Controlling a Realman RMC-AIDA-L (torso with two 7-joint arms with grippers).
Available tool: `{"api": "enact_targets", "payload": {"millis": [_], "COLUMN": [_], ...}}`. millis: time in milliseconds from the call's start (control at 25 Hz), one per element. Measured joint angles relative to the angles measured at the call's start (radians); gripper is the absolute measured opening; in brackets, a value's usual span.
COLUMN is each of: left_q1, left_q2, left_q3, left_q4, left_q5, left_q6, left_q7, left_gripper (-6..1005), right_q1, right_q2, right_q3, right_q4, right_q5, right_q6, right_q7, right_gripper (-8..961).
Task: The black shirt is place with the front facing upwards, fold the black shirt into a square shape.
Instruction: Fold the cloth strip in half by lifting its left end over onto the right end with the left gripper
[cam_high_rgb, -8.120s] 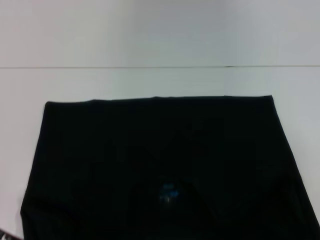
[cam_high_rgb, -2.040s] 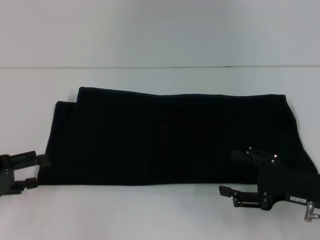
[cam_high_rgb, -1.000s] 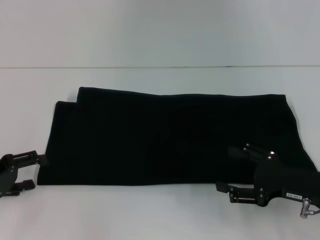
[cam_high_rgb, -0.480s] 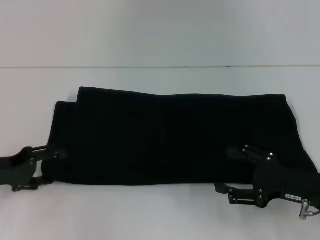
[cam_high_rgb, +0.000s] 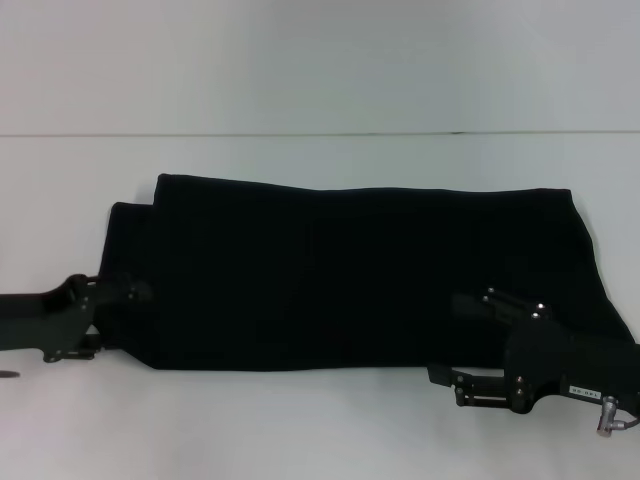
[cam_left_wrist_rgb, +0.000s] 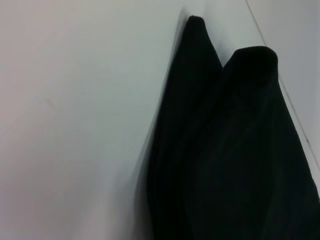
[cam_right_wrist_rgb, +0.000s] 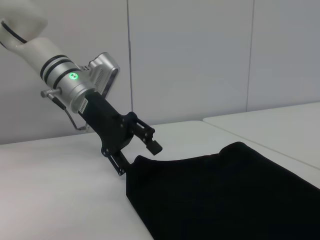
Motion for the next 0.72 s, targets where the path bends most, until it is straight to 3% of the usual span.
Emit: {"api": "enact_targets", "payload": {"millis": [280,720], "left_q1": [0.000,0.000], "left_q2": [0.000,-0.004], "left_q3": [0.071,0.075], "left_q4": [0.015,0.023], "left_q5": [-0.007,-0.001], "left_q6": [-0.015,-0.034], "left_q7": [0.007,0.008], "left_gripper": [856,374], "right_q1": [0.004,0.004], "right_q2": [0.000,0.000], "right_q3": [-0.003,-0.008], "right_q4": [0.001,0.003], "right_q5": [0.000,-0.005], "right_q6": [0.003,0.011], "right_q7": [0.002,0.003], "right_gripper": [948,947]}}
